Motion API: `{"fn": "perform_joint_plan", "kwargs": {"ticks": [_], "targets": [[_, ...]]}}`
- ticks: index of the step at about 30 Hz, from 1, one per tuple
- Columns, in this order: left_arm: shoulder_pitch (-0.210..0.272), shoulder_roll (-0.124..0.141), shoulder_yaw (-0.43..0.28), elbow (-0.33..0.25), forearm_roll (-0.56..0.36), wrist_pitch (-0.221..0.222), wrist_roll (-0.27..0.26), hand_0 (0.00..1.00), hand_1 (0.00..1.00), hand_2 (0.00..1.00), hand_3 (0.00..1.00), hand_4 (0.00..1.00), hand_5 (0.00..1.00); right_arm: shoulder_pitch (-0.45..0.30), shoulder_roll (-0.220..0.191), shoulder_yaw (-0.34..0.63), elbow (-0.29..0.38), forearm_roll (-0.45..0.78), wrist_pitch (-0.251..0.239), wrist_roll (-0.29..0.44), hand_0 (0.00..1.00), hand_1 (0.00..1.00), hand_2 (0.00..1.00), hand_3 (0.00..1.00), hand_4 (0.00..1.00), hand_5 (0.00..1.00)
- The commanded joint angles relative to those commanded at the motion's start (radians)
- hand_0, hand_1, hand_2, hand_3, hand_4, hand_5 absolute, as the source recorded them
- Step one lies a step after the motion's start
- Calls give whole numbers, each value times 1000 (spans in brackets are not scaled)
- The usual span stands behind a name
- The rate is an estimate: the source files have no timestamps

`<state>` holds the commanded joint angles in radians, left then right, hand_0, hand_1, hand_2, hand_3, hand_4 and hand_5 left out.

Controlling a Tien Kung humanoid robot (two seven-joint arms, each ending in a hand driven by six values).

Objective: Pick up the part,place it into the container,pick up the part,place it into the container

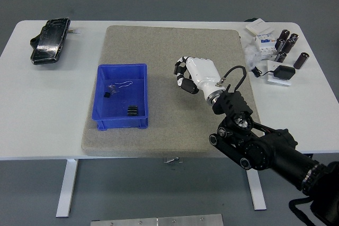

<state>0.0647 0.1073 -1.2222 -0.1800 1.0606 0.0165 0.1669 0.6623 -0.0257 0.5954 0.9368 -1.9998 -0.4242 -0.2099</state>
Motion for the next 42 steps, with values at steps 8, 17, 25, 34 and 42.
{"fn": "perform_joint_plan", "kwargs": {"ticks": [8, 17, 25, 34, 42], "targets": [[-1, -1, 2, 0, -5, 1, 2, 637, 608, 580, 586, 711, 282, 0, 26, -103, 161, -35, 2, 12, 558, 429, 449, 485, 48, 2], [0, 1, 2, 0, -6, 2, 4, 637, 609, 578, 583, 683, 310, 0, 26, -111, 173, -57, -4, 23, 929, 857, 836, 753, 422, 183], [-3, 1, 2, 0, -5, 1, 4, 638, 608, 574, 577, 583, 348, -3, 26, -138, 158, -54, 8, 13, 954, 873, 850, 779, 466, 198], [-2, 2, 2, 0, -5, 0, 5, 637, 608, 576, 579, 634, 343, -43, 24, 0, 207, 51, -40, 86, 933, 850, 836, 777, 504, 218], [10, 4, 3, 0, -11, 1, 5, 638, 608, 576, 581, 644, 338, -133, -62, 238, 247, 238, -13, 248, 868, 800, 795, 758, 513, 223]]}}
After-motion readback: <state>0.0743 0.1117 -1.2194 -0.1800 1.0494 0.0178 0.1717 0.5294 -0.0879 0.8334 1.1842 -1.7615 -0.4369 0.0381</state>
